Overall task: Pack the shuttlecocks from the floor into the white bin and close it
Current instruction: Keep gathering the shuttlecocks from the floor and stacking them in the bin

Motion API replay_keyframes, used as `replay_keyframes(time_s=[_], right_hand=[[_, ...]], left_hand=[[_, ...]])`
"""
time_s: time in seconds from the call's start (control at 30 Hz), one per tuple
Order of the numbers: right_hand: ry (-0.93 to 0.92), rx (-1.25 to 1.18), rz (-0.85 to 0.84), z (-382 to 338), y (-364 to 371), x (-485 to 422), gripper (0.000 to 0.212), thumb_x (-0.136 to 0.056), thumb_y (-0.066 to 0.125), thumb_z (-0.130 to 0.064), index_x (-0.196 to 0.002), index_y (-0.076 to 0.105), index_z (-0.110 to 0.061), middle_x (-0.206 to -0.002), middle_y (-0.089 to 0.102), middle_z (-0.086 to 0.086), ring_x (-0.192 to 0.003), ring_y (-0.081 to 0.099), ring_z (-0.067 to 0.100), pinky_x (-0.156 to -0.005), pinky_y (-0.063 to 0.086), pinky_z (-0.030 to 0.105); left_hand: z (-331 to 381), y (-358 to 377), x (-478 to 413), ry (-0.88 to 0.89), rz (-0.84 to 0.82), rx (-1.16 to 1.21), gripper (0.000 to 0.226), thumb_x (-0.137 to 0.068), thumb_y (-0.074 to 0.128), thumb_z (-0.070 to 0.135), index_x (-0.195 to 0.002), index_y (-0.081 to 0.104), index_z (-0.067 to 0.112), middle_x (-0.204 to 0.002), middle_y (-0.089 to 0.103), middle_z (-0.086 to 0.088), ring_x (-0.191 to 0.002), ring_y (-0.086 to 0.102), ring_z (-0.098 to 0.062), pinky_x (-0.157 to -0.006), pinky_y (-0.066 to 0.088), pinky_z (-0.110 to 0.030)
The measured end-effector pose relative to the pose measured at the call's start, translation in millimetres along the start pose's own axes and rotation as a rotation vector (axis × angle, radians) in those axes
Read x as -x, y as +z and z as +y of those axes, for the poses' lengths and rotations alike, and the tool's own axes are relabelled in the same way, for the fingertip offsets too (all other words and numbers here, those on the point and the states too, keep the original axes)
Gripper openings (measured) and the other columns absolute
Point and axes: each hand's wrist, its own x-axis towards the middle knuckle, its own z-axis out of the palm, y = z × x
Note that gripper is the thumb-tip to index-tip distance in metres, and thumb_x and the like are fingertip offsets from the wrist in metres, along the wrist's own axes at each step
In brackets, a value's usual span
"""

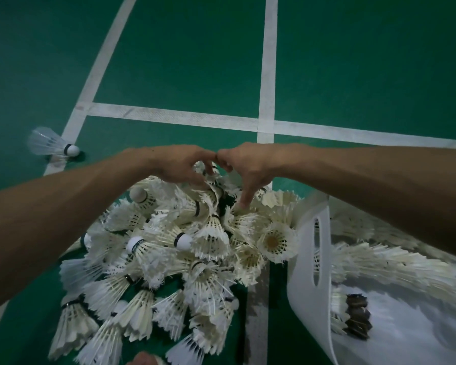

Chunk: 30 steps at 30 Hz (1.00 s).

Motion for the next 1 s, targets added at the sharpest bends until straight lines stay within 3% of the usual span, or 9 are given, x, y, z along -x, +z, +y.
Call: replay_keyframes(time_s=[0.07, 0.17, 0.27, 0.4, 0.5, 0.63, 0.8, 0.9, 1.0], right_hand=[[0.012, 0.021, 0.007, 0.3, 3.3, -4.0, 0.096, -0.056, 0.09, -0.033, -0.133, 0.033, -0.02, -0.116, 0.057, 0.003, -0.097, 0.058, 0.023, -0.086, 0.052, 0.035], [0.04, -0.048, 0.021, 4.6, -2.1, -5.5, 0.085, -0.059, 0.089, -0.024, -0.122, 0.032, -0.023, -0.105, 0.055, 0.006, -0.084, 0.06, 0.022, -0.067, 0.052, 0.03], [0.073, -0.109, 0.048, 11.2, -14.0, -4.5, 0.09, -0.063, 0.087, -0.019, -0.133, 0.031, -0.026, -0.101, 0.05, 0.003, -0.085, 0.058, 0.022, -0.058, 0.047, 0.025], [0.079, -0.042, 0.089, 23.4, -22.8, -2.1, 0.075, -0.07, 0.082, -0.024, -0.135, 0.045, -0.028, -0.128, 0.05, 0.008, -0.098, 0.055, 0.024, -0.064, 0.047, 0.025], [0.105, -0.076, 0.123, 31.9, -25.7, 2.6, 0.064, -0.071, 0.082, -0.026, -0.129, 0.054, -0.023, -0.131, 0.052, 0.009, -0.099, 0.058, 0.025, -0.064, 0.05, 0.025], [0.12, -0.116, 0.152, 36.9, -27.2, 10.4, 0.063, -0.071, 0.082, -0.027, -0.127, 0.054, -0.022, -0.126, 0.055, 0.007, -0.095, 0.057, 0.024, -0.053, 0.041, 0.019], [0.106, -0.097, 0.187, 37.2, -27.9, 16.3, 0.064, -0.071, 0.081, -0.031, -0.128, 0.053, -0.022, -0.127, 0.054, 0.005, -0.094, 0.051, 0.021, -0.054, 0.038, 0.019], [0.106, -0.105, 0.205, 37.6, -29.6, 19.2, 0.062, -0.072, 0.081, -0.032, -0.127, 0.054, -0.023, -0.127, 0.055, 0.004, -0.094, 0.051, 0.021, -0.055, 0.038, 0.02], [0.11, -0.121, 0.218, 39.6, -31.0, 20.3, 0.06, -0.072, 0.08, -0.031, -0.126, 0.054, -0.023, -0.126, 0.055, 0.005, -0.093, 0.052, 0.022, -0.053, 0.035, 0.018]], left_hand=[[-2.5, -0.5, 0.3, -0.015, 0.011, -0.04, 0.048, -0.09, 0.062, 0.022, -0.133, 0.043, 0.034, -0.109, 0.052, 0.012, -0.088, 0.052, -0.003, -0.086, 0.046, -0.028], [-7.4, -1.1, 2.2, -0.021, -0.045, -0.1, 0.056, -0.09, 0.06, 0.031, -0.14, 0.036, 0.039, -0.134, 0.042, 0.003, -0.115, 0.045, -0.012, -0.103, 0.037, -0.035], [-7.4, -2.0, -0.8, -0.02, -0.175, -0.201, 0.056, -0.091, 0.055, 0.042, -0.14, 0.029, 0.05, -0.148, 0.028, 0.001, -0.131, 0.034, -0.018, -0.11, 0.031, -0.042], [-1.5, -5.3, -11.6, -0.034, -0.189, -0.309, 0.049, -0.091, 0.056, 0.041, -0.136, 0.038, 0.048, -0.139, 0.035, -0.002, -0.114, 0.041, -0.014, -0.103, 0.035, -0.036], [2.5, -5.2, -14.1, -0.048, -0.157, -0.353, 0.05, -0.089, 0.06, 0.04, -0.135, 0.041, 0.039, -0.133, 0.046, -0.002, -0.105, 0.045, -0.013, -0.097, 0.038, -0.035], [5.9, -4.1, -13.1, -0.049, -0.057, -0.56, 0.05, -0.08, 0.06, 0.059, -0.125, 0.048, 0.04, -0.156, 0.015, 0.007, -0.137, 0.024, -0.024, -0.109, 0.024, -0.054], [12.5, -8.5, -11.0, -0.03, -0.23, -0.221, 0.057, -0.085, 0.063, 0.045, -0.134, 0.036, 0.038, -0.127, 0.05, 0.01, -0.109, 0.052, -0.012, -0.097, 0.041, -0.035], [19.3, -14.3, -18.0, -0.054, -0.285, -0.318, 0.055, -0.087, 0.058, 0.048, -0.137, 0.038, 0.037, -0.108, 0.056, 0.012, -0.096, 0.055, -0.01, -0.084, 0.041, -0.029], [23.3, -16.5, -23.8, -0.077, -0.318, -0.432, 0.044, -0.093, 0.052, 0.044, -0.135, 0.046, 0.033, -0.123, 0.054, 0.003, -0.111, 0.053, -0.014, -0.099, 0.042, -0.036]])
